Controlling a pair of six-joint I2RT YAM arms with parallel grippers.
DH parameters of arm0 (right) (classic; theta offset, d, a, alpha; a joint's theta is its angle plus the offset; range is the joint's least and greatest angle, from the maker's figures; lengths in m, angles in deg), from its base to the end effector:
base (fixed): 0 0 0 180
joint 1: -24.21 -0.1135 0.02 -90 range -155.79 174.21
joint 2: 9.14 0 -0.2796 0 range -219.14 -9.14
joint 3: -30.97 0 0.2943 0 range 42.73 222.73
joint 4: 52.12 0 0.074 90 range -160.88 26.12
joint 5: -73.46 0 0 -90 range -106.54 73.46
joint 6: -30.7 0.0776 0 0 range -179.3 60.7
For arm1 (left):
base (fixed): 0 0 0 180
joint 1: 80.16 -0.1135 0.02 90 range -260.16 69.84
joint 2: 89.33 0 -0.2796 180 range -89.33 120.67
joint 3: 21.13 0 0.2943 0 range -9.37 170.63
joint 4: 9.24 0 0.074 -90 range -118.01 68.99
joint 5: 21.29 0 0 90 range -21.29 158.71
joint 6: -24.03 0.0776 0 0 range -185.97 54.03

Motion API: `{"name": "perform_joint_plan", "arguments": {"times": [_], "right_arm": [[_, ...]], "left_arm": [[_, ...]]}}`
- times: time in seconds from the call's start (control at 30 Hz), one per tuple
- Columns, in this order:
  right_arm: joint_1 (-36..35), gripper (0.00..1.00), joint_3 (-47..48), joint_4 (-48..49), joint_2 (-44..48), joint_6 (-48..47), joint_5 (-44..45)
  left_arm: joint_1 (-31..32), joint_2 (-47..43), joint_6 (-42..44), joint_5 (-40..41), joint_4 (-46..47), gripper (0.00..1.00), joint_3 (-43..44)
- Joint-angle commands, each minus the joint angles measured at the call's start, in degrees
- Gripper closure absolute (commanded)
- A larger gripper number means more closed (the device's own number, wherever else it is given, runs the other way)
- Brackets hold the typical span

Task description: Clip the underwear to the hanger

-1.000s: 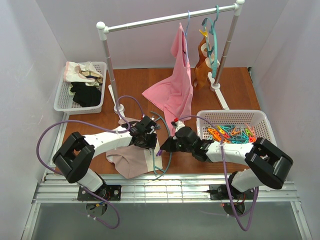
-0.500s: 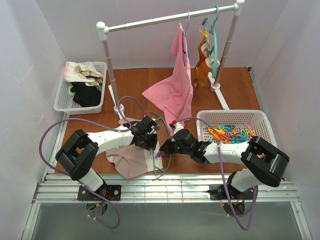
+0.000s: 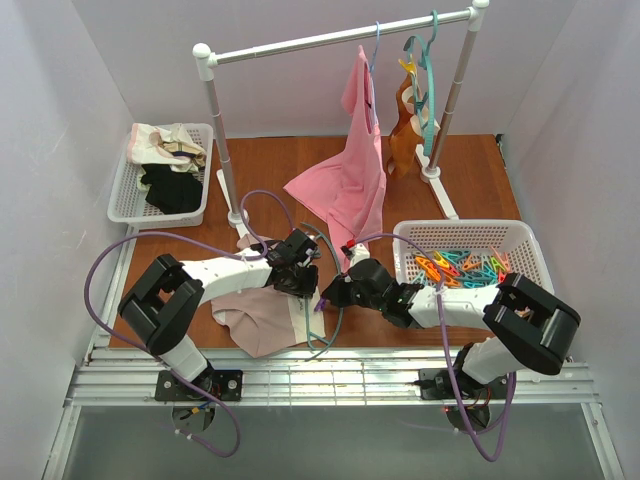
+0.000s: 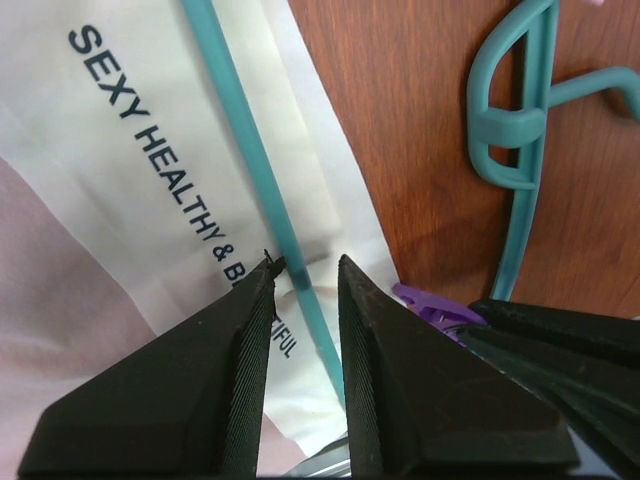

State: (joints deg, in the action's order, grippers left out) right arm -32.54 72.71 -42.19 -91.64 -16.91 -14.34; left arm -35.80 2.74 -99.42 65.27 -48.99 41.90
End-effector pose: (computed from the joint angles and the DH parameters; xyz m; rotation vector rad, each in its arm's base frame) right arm 0.1870 0.2798 0.1209 -0.2593 2.2562 0.9531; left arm 0.2414 -0.2426 0.1089 0.2882 2.8488 -0.4036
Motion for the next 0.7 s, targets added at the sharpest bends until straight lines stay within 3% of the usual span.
{"name": "perform_joint_plan", "arguments": {"times": [0.0,0.67], "right_arm": [[-0.5,0.99,1.7,2.5,-1.3,-1.3,1.1],[-0.5,0.99,2.9,5.9,-2.9,0.1,-1.8]], "left_arm": [[-0.2,1.1,0.7,-0.7,0.4,0.78,2.0],[-0.2,2.3,0.7,0.5,-1.0,0.89,1.9]]}}
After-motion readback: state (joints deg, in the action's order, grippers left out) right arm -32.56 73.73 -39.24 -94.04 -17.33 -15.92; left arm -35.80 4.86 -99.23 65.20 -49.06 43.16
